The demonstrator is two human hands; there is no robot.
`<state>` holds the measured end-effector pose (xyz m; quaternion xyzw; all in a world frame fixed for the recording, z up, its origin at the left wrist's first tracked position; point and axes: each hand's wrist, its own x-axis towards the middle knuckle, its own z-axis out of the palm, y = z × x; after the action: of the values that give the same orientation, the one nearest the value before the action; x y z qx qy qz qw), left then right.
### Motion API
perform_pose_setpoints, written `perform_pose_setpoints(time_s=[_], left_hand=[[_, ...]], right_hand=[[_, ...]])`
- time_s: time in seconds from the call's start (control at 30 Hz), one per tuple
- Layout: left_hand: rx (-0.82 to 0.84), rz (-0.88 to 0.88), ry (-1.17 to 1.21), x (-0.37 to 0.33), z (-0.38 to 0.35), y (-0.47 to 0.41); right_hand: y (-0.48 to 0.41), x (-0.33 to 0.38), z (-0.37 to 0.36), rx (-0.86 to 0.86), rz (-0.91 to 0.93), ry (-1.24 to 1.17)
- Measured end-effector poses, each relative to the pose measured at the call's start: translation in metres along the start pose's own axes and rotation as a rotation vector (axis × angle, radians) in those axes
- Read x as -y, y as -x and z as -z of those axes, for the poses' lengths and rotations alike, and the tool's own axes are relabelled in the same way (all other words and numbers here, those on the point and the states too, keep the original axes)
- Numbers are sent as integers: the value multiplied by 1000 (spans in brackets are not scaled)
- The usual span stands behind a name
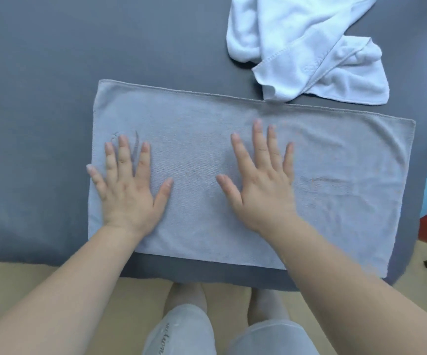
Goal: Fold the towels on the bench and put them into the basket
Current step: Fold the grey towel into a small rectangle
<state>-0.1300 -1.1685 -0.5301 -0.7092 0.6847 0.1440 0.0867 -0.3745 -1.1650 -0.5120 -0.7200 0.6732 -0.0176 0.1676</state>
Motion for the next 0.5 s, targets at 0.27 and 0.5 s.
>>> perform_pose_setpoints(time_s=[0.27, 0.5], left_hand=[[-239, 85, 152, 50, -2, 34], [-281, 79, 284, 70, 5, 36]], right_hand=[[-48, 83, -41, 160, 95, 137], [-50, 91, -38, 142, 44, 121]])
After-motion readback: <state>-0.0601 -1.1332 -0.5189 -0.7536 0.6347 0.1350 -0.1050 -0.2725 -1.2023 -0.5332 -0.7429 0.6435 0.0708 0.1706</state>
